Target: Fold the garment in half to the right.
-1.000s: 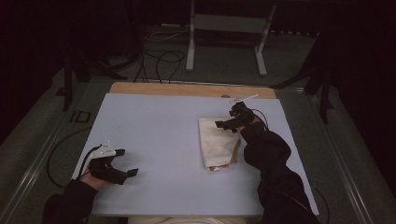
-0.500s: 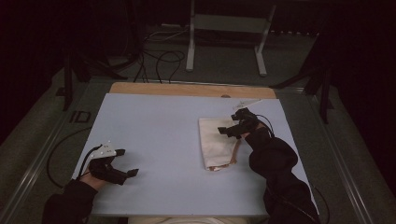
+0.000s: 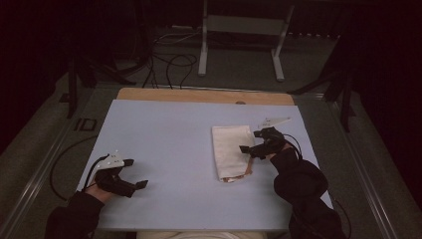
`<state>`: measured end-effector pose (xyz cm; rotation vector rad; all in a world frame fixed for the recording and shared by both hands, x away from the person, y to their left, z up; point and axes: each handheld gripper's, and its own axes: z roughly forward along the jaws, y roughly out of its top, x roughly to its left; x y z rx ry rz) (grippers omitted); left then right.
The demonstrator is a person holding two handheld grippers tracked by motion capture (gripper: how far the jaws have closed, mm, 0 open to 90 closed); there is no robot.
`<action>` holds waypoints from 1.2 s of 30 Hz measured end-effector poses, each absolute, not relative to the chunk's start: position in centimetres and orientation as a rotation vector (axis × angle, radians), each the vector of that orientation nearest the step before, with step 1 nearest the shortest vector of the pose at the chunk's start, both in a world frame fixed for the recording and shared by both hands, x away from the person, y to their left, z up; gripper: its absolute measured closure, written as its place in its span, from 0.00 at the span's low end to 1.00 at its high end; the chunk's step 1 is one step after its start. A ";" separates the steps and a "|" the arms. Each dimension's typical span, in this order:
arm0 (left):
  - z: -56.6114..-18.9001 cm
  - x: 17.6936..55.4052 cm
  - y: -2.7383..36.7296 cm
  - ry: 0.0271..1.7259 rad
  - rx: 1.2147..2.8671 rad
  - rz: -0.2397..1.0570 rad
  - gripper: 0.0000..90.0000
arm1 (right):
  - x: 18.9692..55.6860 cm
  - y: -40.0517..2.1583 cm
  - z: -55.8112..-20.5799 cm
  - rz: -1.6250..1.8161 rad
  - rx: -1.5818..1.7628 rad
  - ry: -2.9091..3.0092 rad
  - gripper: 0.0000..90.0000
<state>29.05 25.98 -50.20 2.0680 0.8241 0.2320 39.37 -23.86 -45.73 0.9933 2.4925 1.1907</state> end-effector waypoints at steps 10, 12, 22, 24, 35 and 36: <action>-50.1 29.1 25.9 0.821 2.070 0.235 0.00 | 37.0 -24.8 -46.6 1.210 0.980 2.501 0.11; -50.1 29.1 25.9 0.822 2.069 0.235 0.00 | 36.7 -24.9 -46.7 1.210 0.984 2.504 0.11; -50.1 29.2 25.9 0.819 2.069 0.231 0.00 | 34.0 -26.2 -47.3 1.193 0.983 2.498 0.11; -50.1 29.2 25.9 0.818 2.069 0.231 0.00 | 33.7 -26.3 -47.4 1.180 0.983 2.498 0.11; -50.1 29.2 25.9 0.817 2.070 0.231 0.00 | 31.2 -27.2 -48.6 1.172 0.998 2.466 0.11; -50.1 29.2 25.9 0.817 2.070 0.231 0.00 | 31.2 -27.2 -48.6 1.172 0.998 2.466 0.11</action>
